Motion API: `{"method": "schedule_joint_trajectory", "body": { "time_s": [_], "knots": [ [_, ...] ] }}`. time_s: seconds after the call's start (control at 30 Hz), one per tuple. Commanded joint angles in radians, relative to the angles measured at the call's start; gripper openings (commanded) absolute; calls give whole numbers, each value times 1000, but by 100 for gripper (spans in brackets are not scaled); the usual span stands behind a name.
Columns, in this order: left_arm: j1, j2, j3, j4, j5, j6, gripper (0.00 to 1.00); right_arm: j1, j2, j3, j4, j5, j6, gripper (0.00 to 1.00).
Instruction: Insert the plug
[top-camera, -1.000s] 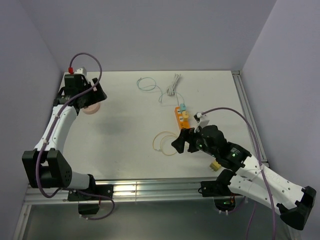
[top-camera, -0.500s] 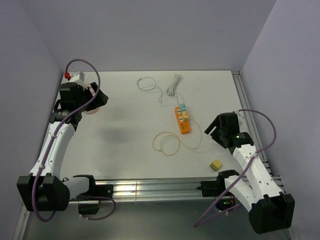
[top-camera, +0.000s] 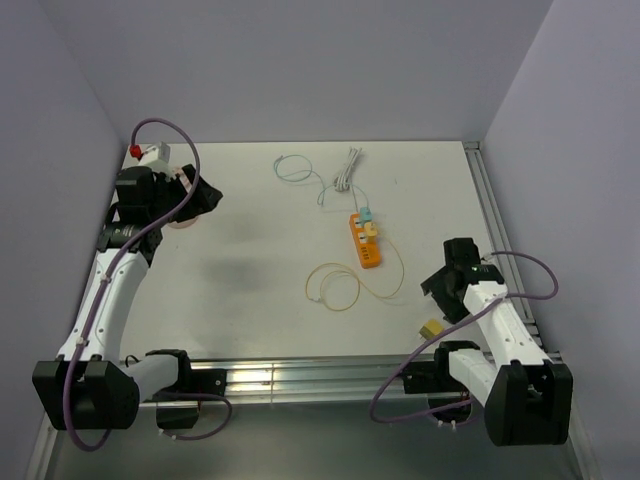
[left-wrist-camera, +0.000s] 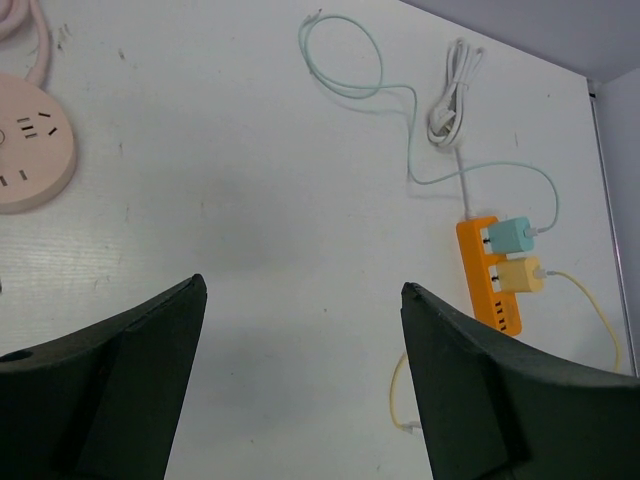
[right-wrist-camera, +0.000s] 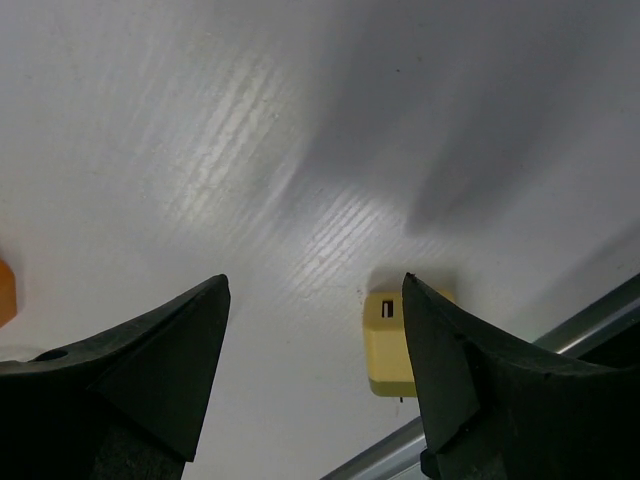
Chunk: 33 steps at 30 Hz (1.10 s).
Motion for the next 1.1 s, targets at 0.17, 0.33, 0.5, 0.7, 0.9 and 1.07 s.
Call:
{"method": "schedule_joint_trajectory", "body": {
  "time_s": [0.17,0.33,0.5,0.7,0.9,1.07],
  "knots": [
    [-1,-45,-7,51,37,-8,84,0,9,-28,-62,-12,28,76],
    [-1,-66,-11,54,28,-3,84,20,82,-10,-72,-15,31,76],
    [-1,-65,-13,54,28,-3,85,118,203,30,-99,14,45,76],
    [-1,-56,-14,54,34,-3,85,175,210,22,-69,8,83,76],
    [-1,-62,-16,55,25,0,85,229,240,51,-23,-60,107,74],
    [-1,-59,-16,54,22,0,85,356,216,90,13,-91,183,74]
  ]
}}
